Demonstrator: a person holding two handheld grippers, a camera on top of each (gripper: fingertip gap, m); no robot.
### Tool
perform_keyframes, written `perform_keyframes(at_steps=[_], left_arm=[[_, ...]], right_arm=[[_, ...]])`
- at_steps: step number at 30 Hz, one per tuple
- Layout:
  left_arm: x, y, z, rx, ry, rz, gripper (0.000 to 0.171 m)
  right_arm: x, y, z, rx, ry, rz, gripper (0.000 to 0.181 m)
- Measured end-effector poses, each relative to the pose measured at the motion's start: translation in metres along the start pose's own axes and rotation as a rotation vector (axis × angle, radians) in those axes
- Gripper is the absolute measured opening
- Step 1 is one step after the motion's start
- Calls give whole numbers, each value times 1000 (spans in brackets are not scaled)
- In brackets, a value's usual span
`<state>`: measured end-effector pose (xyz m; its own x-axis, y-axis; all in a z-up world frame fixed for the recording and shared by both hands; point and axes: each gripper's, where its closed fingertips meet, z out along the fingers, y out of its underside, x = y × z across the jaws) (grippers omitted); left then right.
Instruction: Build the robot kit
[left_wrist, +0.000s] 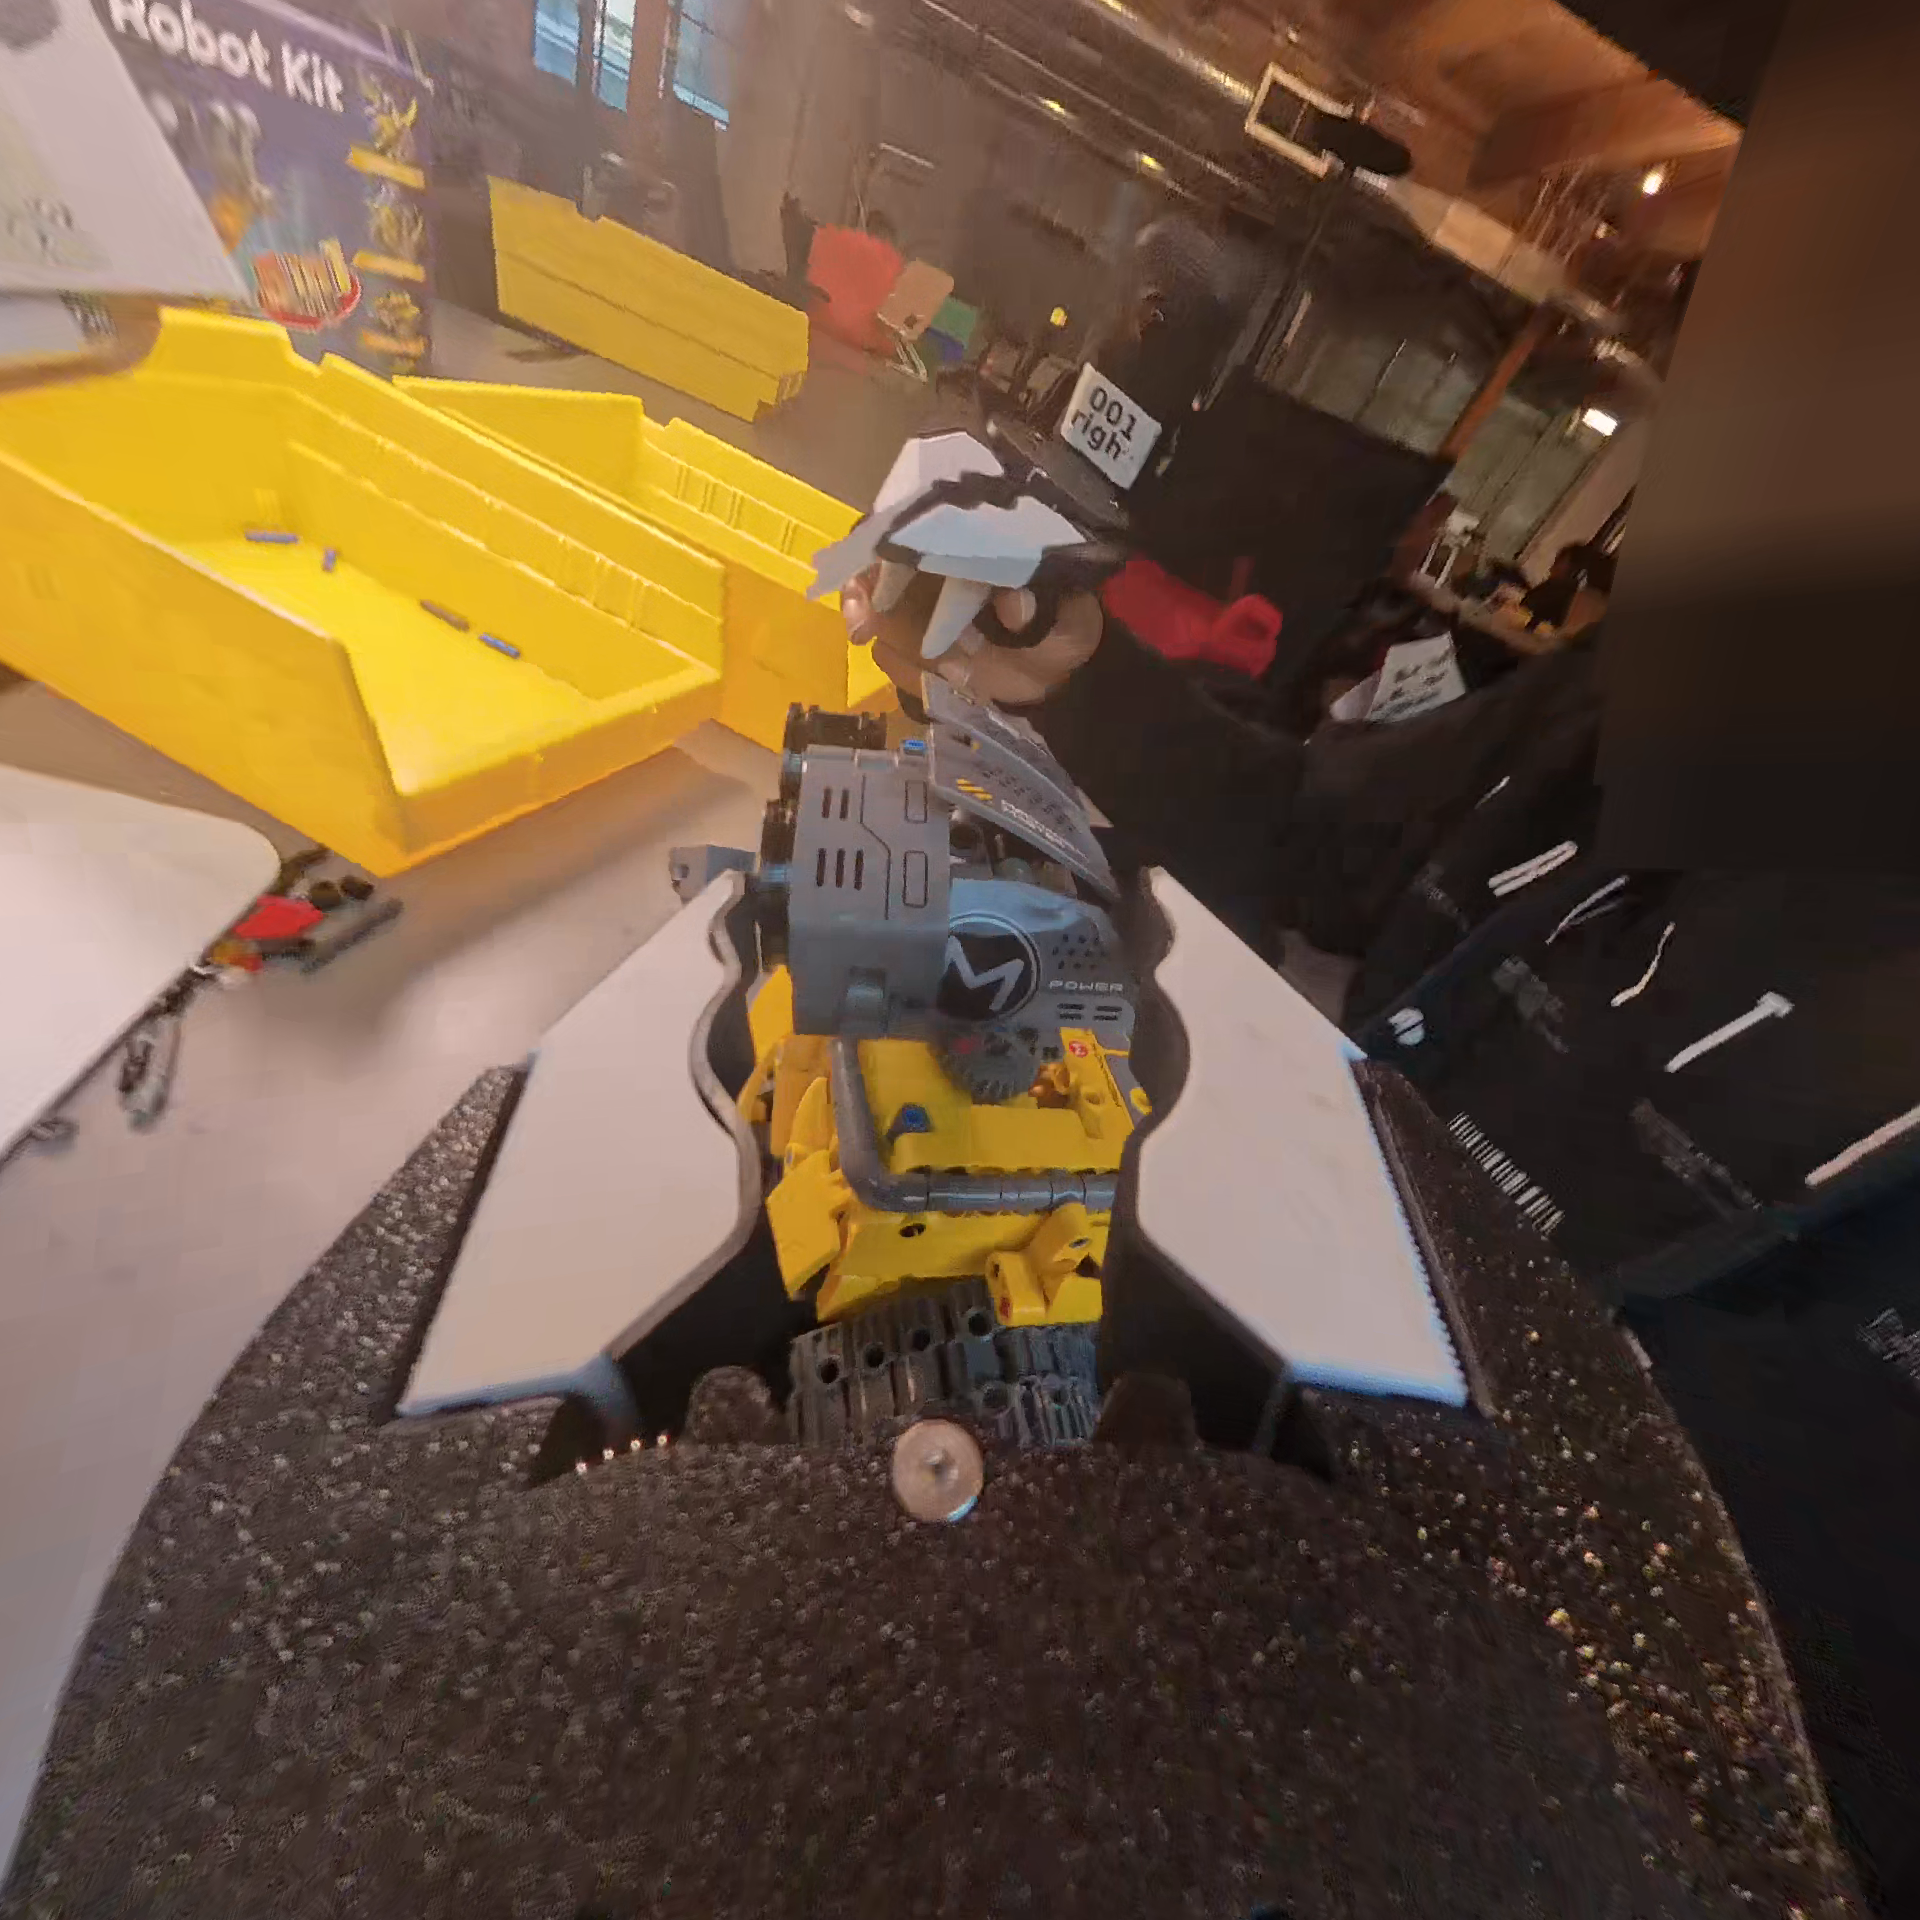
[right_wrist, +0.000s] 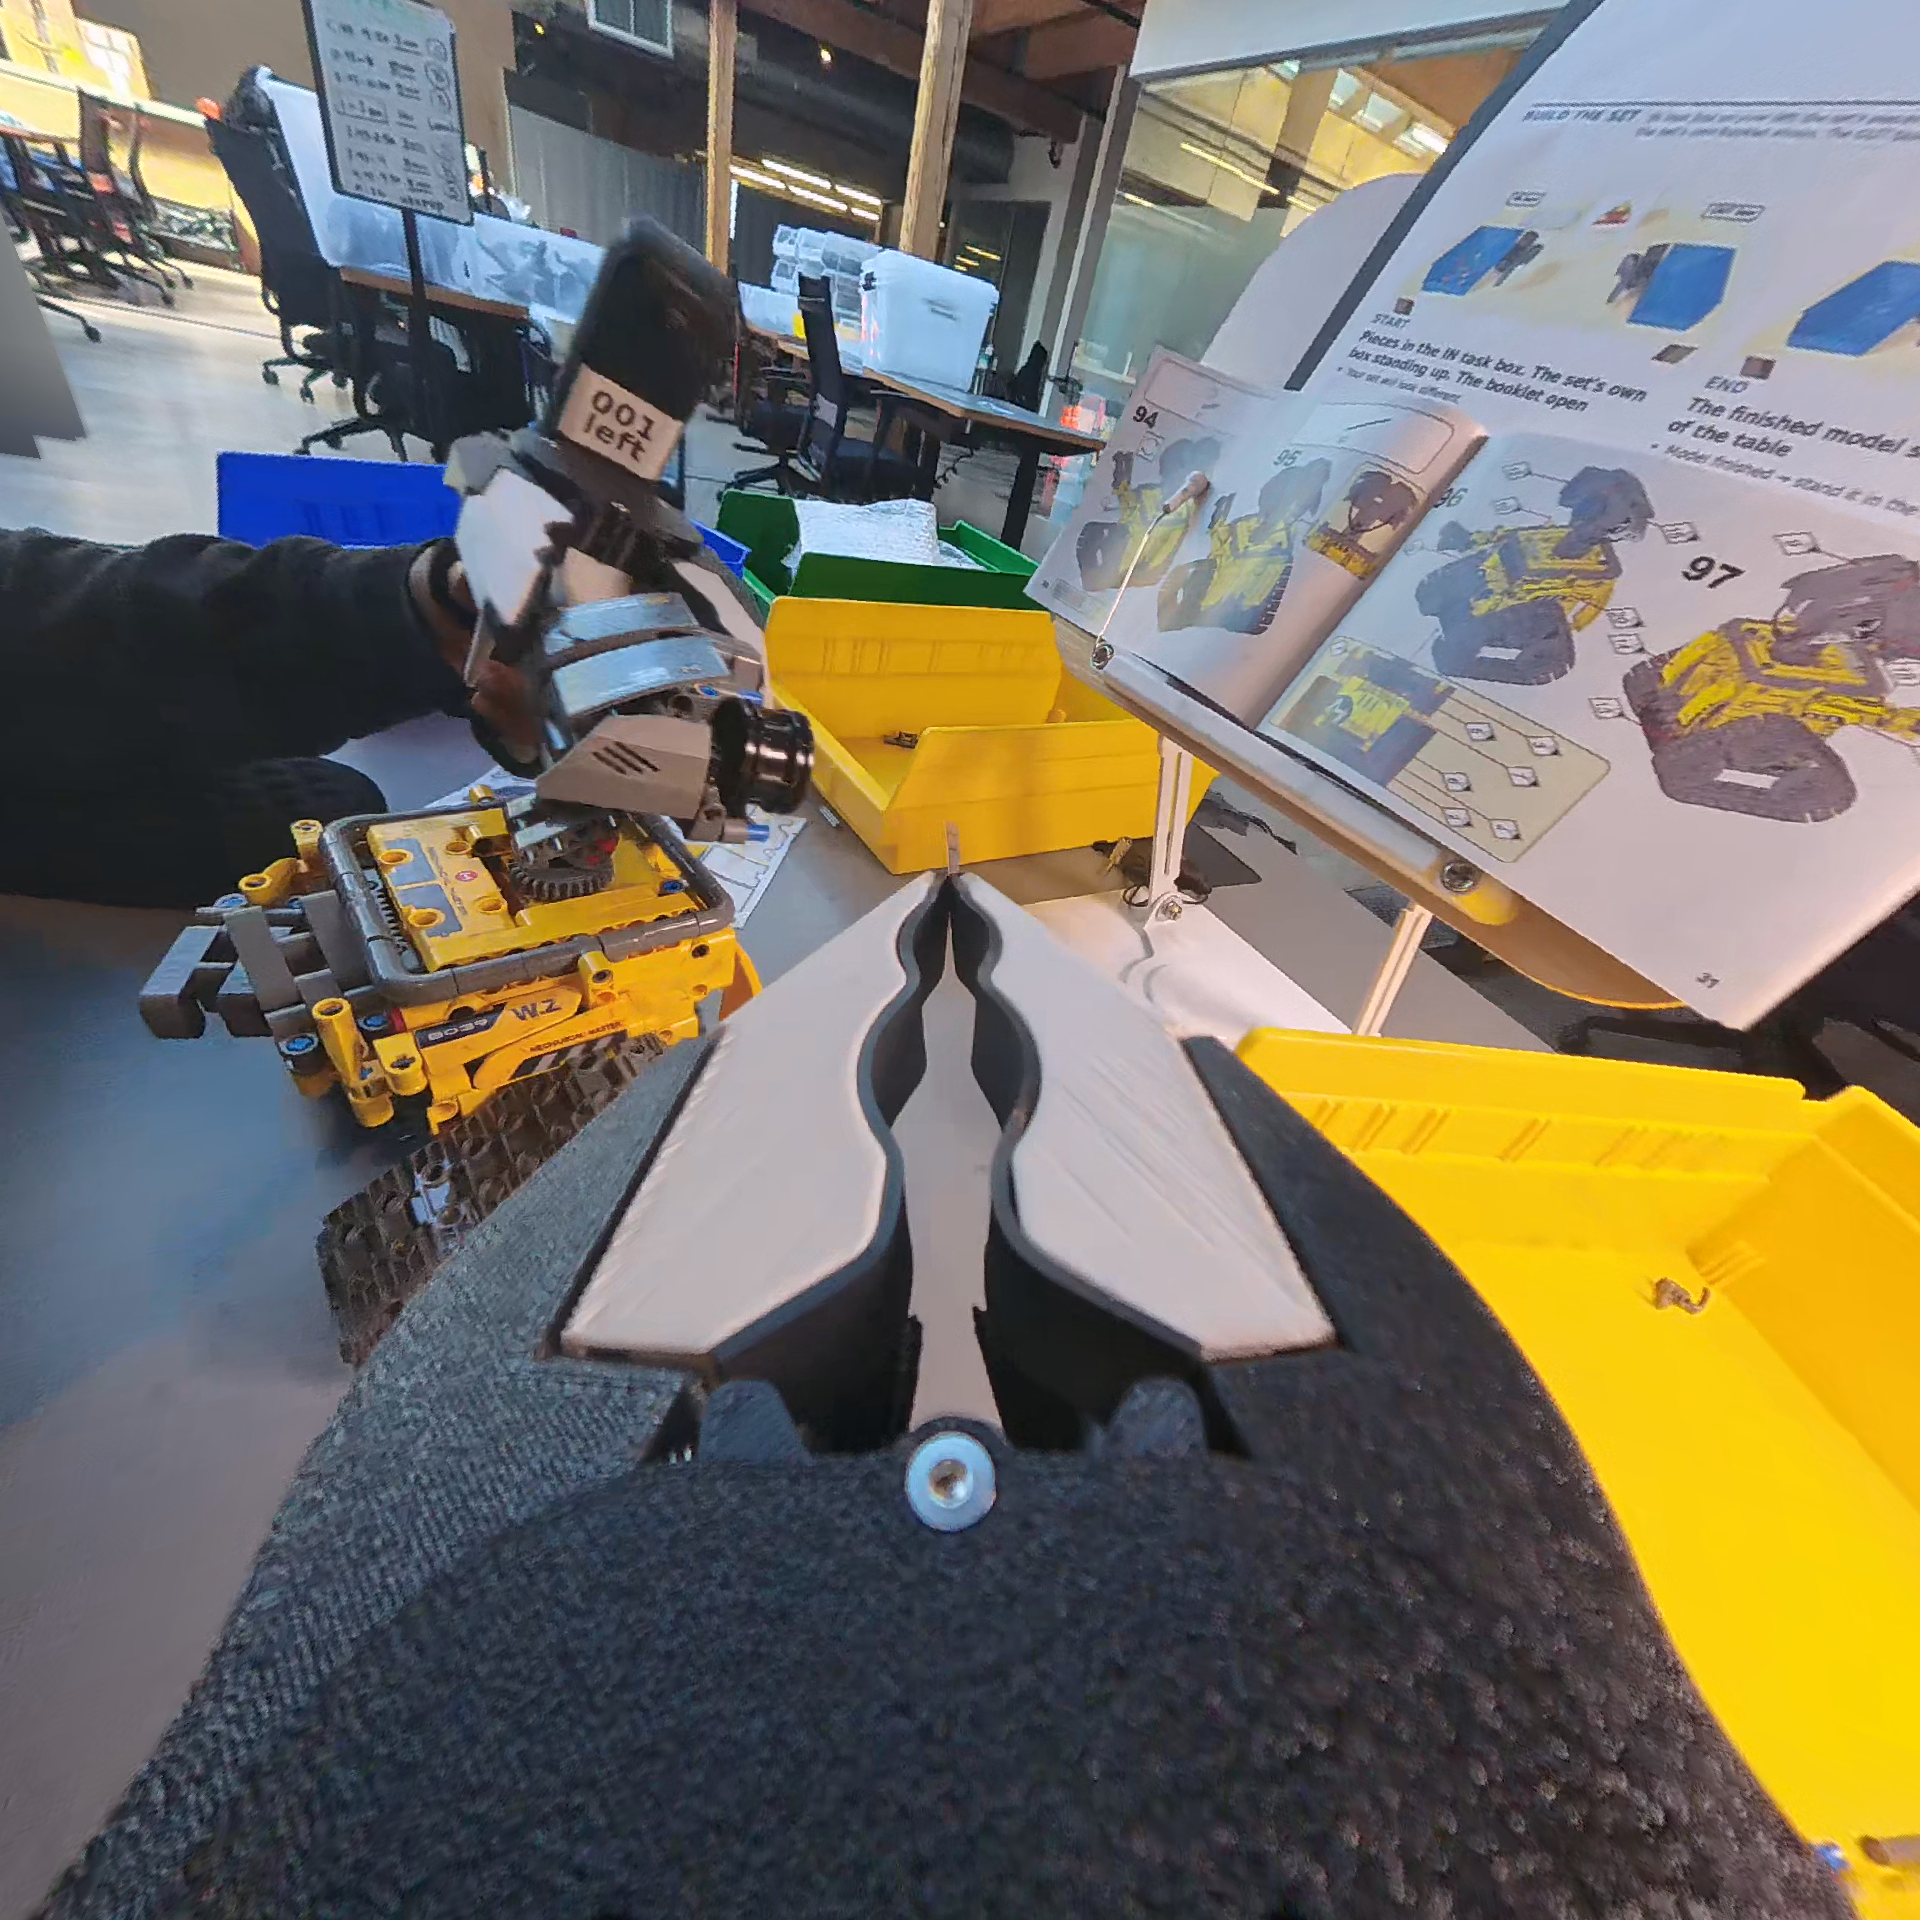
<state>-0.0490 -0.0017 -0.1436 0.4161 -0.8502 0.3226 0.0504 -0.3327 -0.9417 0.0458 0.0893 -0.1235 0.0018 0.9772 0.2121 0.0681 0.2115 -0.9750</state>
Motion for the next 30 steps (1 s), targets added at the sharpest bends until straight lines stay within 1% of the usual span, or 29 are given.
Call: perform_keyframes(at_steps=[3, 9, 13, 17, 26, 30], left_arm=[[12, 0, 0, 23, -21, 170, 70], [18, 1, -2, 85, -59, 287, 70], [17, -1, -1, 153, -46, 267, 70], [14, -1, -4, 185, -23, 226, 70], [12, -1, -6, 217, 9, 195, 70], [14, 0, -5, 207, 1, 215, 69]], right_arm=[[6, 3, 1, 18, 22, 3, 0], [15, 18, 8, 11, 36, 40, 0], [20, 24, 11, 21, 53, 67, 0], [25, 28, 13, 34, 86, 63, 0], [27, 39, 20, 66, 127, 45, 0], [23, 34, 17, 111, 135, 6, 0]])
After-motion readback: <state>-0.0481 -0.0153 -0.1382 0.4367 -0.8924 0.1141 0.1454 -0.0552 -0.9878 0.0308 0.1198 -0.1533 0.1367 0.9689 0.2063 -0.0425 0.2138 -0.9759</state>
